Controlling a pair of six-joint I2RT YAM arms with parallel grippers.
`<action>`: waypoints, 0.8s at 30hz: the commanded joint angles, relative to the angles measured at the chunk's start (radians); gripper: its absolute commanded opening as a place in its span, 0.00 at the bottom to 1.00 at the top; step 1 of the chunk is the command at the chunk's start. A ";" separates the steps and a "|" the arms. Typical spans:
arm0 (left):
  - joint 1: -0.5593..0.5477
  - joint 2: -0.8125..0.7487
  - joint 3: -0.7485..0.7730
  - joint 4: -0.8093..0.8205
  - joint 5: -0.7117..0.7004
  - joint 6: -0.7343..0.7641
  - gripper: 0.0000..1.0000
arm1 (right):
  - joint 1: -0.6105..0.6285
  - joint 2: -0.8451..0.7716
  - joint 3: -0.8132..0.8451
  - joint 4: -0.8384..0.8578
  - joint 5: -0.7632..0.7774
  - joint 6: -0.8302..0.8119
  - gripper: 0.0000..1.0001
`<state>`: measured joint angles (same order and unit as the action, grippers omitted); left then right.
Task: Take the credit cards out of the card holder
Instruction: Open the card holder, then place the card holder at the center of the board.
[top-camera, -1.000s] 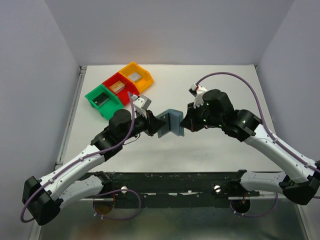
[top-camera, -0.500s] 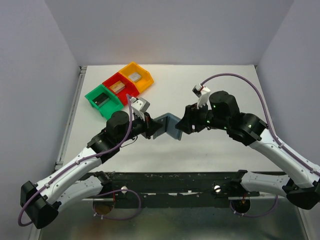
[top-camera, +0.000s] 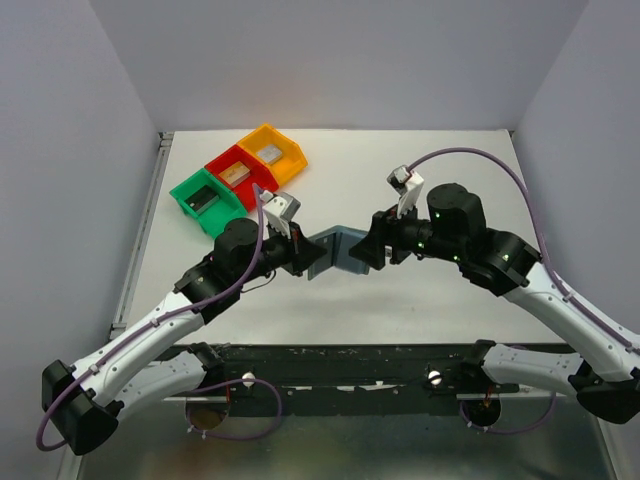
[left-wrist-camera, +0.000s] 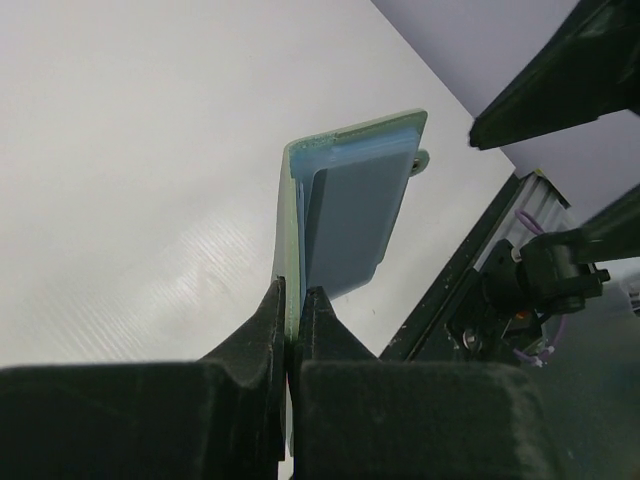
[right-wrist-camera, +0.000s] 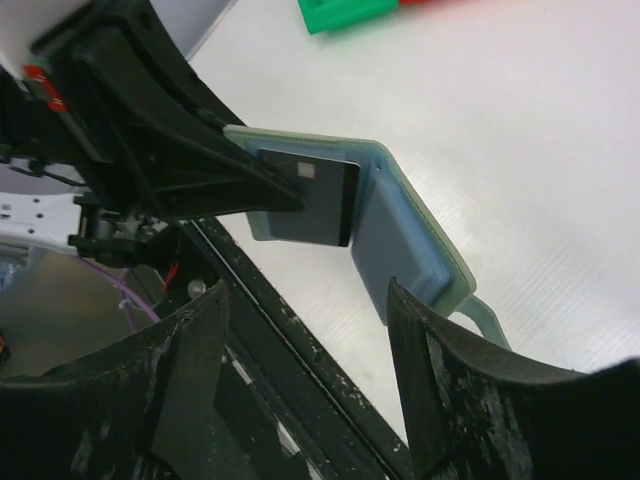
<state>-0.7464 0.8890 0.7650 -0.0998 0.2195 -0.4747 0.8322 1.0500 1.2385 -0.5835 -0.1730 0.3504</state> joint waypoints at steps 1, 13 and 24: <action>0.001 -0.019 0.023 0.049 0.070 -0.044 0.00 | 0.005 0.010 -0.034 -0.010 0.081 -0.025 0.73; 0.068 0.051 -0.084 0.114 0.100 -0.156 0.00 | 0.004 0.041 -0.123 0.010 0.297 -0.039 0.77; 0.143 0.330 -0.154 0.319 0.156 -0.241 0.00 | 0.004 -0.004 -0.304 0.205 0.280 -0.015 0.73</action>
<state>-0.6319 1.1545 0.6365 0.0391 0.3099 -0.6632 0.8322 1.0943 1.0592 -0.5426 0.0937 0.3176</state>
